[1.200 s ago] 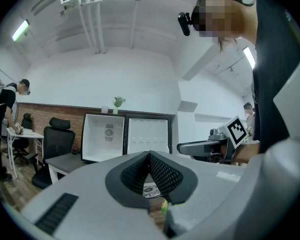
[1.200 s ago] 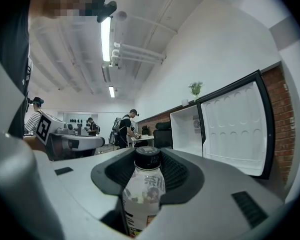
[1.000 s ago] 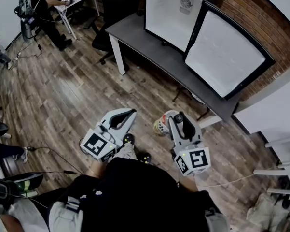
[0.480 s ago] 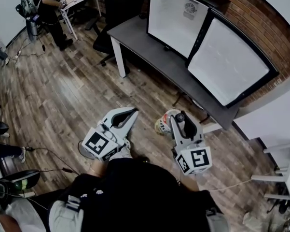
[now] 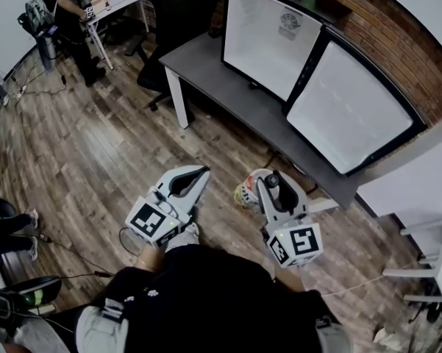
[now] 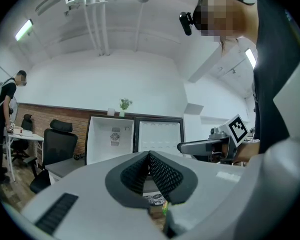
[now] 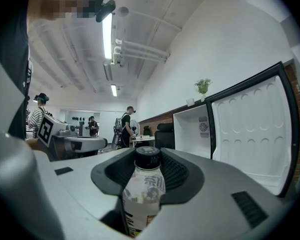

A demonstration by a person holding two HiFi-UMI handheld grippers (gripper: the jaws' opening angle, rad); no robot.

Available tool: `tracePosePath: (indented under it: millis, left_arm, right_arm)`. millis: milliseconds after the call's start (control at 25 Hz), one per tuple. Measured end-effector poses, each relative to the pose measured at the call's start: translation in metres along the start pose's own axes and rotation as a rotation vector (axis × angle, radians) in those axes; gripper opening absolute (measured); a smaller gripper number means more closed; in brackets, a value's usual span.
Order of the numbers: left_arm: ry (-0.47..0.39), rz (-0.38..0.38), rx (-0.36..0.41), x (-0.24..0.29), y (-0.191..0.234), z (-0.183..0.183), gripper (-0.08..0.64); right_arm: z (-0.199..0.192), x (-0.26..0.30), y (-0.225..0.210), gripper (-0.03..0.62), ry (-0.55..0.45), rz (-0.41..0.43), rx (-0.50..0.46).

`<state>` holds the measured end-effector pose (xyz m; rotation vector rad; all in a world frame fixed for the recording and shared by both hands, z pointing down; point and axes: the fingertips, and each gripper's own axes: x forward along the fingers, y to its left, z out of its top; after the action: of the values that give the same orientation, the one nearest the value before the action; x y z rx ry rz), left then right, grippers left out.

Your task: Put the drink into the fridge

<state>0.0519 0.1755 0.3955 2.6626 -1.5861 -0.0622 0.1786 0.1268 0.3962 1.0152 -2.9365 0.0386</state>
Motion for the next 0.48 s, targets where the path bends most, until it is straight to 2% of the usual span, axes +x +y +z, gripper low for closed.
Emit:
tracePosePath:
  millis: [480]
  left_arm:
    - [-0.018, -0.038, -0.007, 0.025, 0.052, -0.003, 0.003]
  right_arm:
    - [0.001, 0.050, -0.013, 0.152, 0.015, -0.036, 0.001]
